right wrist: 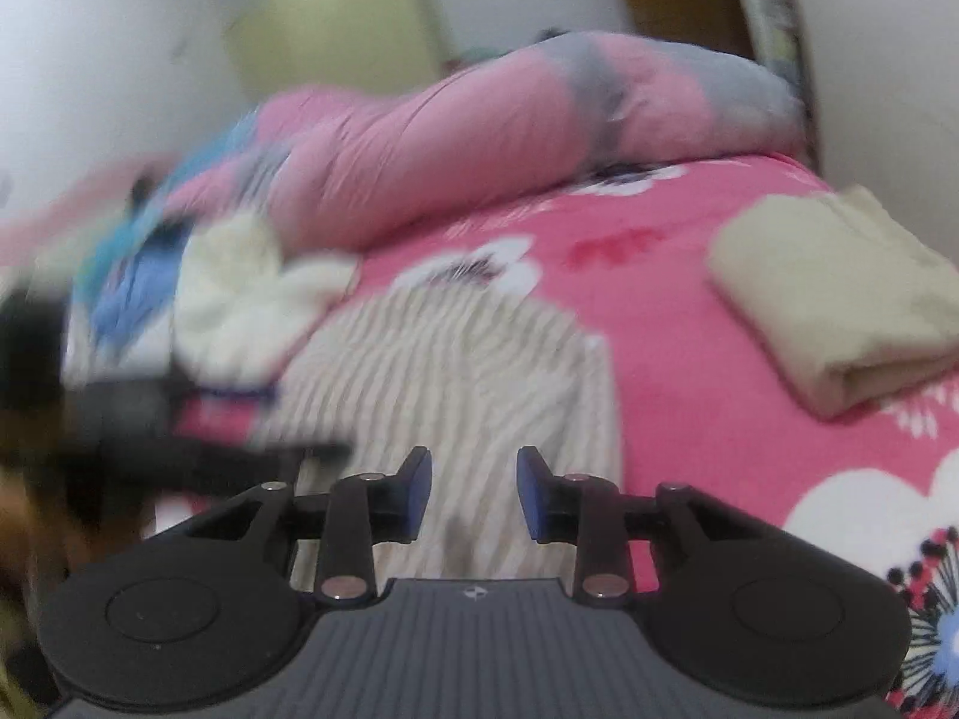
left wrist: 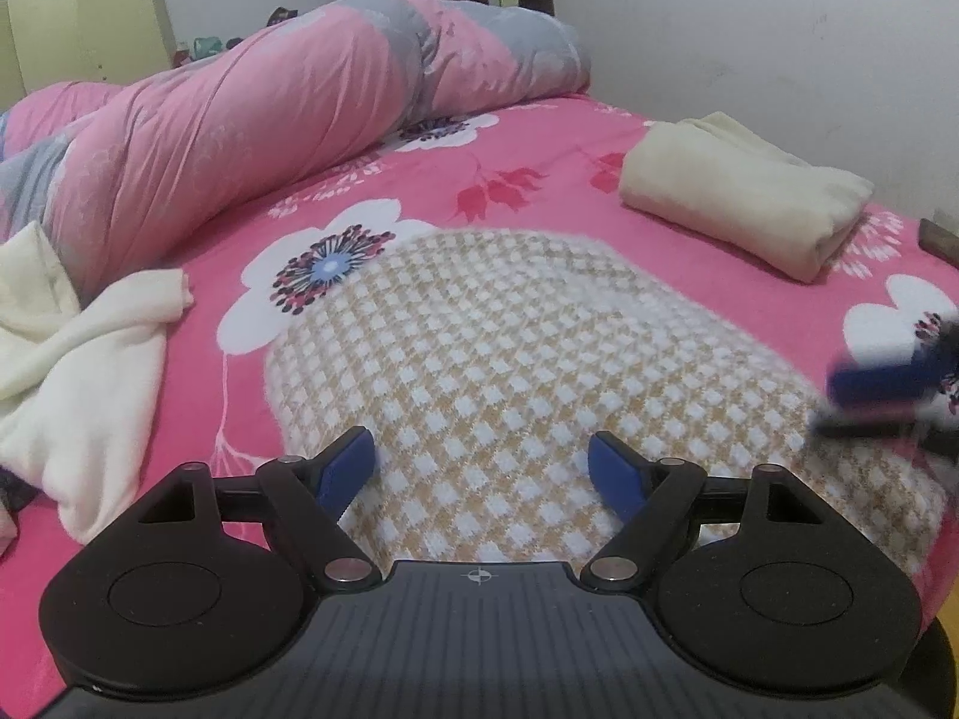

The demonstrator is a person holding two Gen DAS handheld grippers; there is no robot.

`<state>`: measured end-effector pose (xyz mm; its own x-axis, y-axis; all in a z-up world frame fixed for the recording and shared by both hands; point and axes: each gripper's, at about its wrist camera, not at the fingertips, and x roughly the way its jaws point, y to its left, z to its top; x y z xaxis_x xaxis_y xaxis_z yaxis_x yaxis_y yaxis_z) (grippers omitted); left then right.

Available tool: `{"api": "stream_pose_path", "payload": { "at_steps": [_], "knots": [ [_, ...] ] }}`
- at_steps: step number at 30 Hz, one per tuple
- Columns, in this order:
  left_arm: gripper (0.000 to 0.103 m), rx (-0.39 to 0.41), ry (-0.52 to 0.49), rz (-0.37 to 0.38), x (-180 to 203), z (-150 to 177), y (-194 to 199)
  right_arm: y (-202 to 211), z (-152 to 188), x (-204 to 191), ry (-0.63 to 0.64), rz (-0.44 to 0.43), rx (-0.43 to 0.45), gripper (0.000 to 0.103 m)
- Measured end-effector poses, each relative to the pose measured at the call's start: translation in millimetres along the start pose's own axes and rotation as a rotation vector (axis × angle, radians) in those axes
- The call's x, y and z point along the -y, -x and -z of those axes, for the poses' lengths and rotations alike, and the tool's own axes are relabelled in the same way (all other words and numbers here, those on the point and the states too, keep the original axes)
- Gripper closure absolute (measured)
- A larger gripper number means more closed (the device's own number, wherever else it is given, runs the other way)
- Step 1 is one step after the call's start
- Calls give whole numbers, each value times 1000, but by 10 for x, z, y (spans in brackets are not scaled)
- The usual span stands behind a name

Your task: Fold clothes

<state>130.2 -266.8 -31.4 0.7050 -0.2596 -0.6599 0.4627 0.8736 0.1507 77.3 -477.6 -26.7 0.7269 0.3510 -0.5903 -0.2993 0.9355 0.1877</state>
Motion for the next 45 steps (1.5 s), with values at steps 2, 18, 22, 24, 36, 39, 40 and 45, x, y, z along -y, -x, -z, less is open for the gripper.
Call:
{"api": "stream_pose_path", "payload": {
  "at_steps": [2, 18, 22, 24, 36, 39, 40, 45],
  "knots": [
    [21, -6, -7, 4, 23, 1, 3, -33, 38, 15, -3, 18, -20, 38],
    [20, -17, -43, -32, 130, 8, 48, -42, 128, 401, -246, 22, -38, 34],
    [20, -22, -44, -43, 147, -4, 53, -44, 130, 368, -253, 11, -40, 34],
    [20, -22, -45, -48, 157, -1, 56, -62, 128, 340, -247, 7, -44, 34],
    [16, -22, -49, -67, 179, 3, 67, -129, 168, 234, -210, 31, -74, 28],
    [15, -21, -52, -70, 181, 3, 65, -131, 166, 227, -209, 30, -74, 27],
    [14, -21, -52, -71, 179, 3, 64, -131, 165, 226, -209, 30, -75, 27],
    [12, -20, -49, -75, 171, 10, 61, -132, 178, 221, -206, 23, -73, 24]
  ]
}}
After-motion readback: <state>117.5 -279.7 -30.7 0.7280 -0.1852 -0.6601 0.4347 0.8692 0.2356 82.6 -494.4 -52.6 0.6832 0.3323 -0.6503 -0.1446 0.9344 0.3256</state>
